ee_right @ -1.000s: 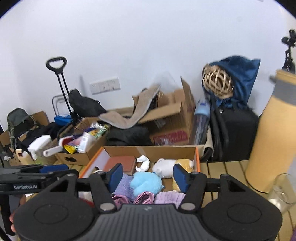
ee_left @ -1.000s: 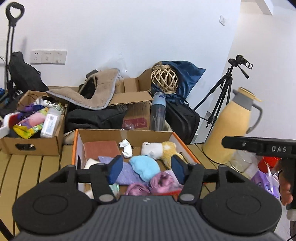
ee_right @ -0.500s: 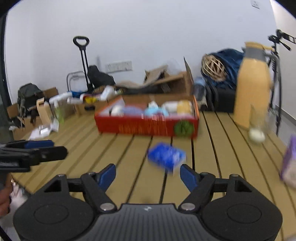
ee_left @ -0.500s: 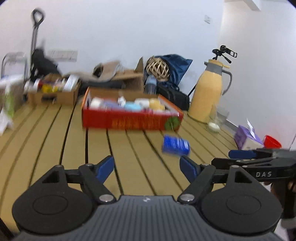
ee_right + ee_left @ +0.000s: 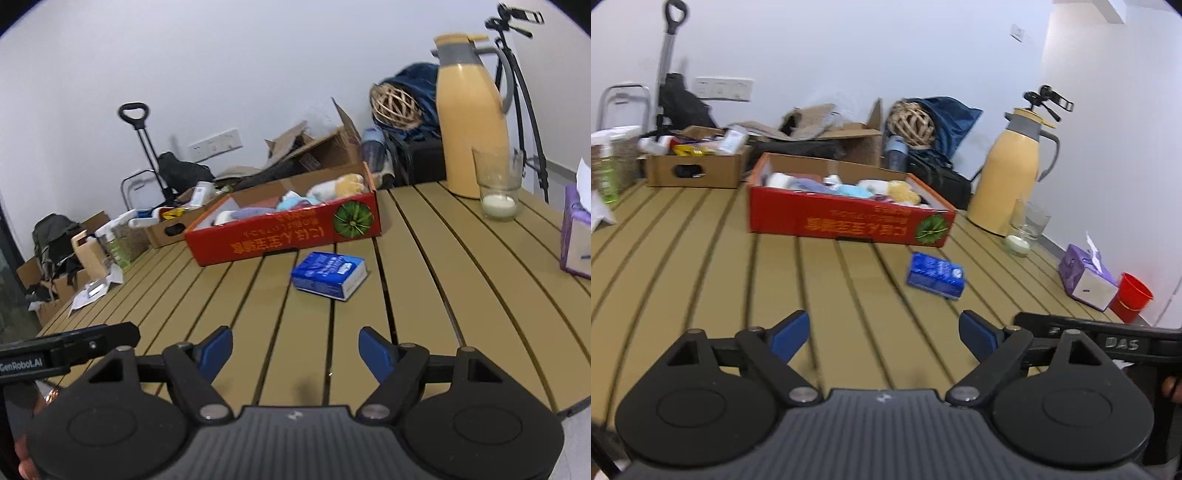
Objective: Organize soft objects
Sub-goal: 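Withdraw both grippers toward the small blue box on the table, then grasp the small blue box with both grippers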
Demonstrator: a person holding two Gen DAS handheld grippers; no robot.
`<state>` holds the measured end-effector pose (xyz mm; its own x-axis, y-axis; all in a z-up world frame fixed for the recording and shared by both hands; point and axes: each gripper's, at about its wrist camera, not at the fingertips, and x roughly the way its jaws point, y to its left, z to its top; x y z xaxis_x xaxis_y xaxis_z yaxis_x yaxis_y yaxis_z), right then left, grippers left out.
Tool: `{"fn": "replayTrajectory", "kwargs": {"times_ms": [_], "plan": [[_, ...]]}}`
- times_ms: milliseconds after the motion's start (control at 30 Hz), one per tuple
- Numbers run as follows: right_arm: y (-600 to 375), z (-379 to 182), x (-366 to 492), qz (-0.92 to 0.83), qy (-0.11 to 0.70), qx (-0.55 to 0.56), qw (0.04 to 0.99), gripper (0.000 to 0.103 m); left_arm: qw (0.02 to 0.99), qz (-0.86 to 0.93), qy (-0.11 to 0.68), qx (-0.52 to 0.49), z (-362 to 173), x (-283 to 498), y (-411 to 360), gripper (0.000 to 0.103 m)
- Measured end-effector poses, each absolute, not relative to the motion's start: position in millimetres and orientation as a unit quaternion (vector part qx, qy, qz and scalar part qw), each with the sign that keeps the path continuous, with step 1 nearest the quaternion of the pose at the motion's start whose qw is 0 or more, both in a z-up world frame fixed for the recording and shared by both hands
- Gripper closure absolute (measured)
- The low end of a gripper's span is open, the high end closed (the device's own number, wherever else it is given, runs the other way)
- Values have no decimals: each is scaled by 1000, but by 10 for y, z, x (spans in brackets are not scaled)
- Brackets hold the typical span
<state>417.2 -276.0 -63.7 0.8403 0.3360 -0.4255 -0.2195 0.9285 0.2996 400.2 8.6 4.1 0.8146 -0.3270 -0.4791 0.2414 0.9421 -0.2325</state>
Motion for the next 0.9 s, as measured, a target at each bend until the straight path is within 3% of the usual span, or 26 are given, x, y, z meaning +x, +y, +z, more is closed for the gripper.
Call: {"fn": "replayTrajectory", "kwargs": {"times_ms": [200,267,333,400,433,667,900], "plan": [[-2906,-789,4978,126,290,222,923,54,925,-199,309,-99,-110,5042,-189,23],[-2938,-822,5249,118,297,250,914,60,912,-215,331,-111,-187,5436,-296,34],[-2899,-837,5495,100,300,244,917,69,902,-234,341,-127,-281,5735,-374,39],[-2833,-901,5694,95,302,231,920,78,889,-237,361,-151,-436,5936,-431,56],[-2819,-950,5757,105,297,225,922,79,881,-234,373,-171,-533,5985,-432,70],[-2784,-1016,5844,140,277,209,927,80,879,-216,366,-215,-657,5952,-261,73],[-2775,-1021,5852,148,272,209,928,80,876,-207,368,-234,-701,6012,-210,70]]}}
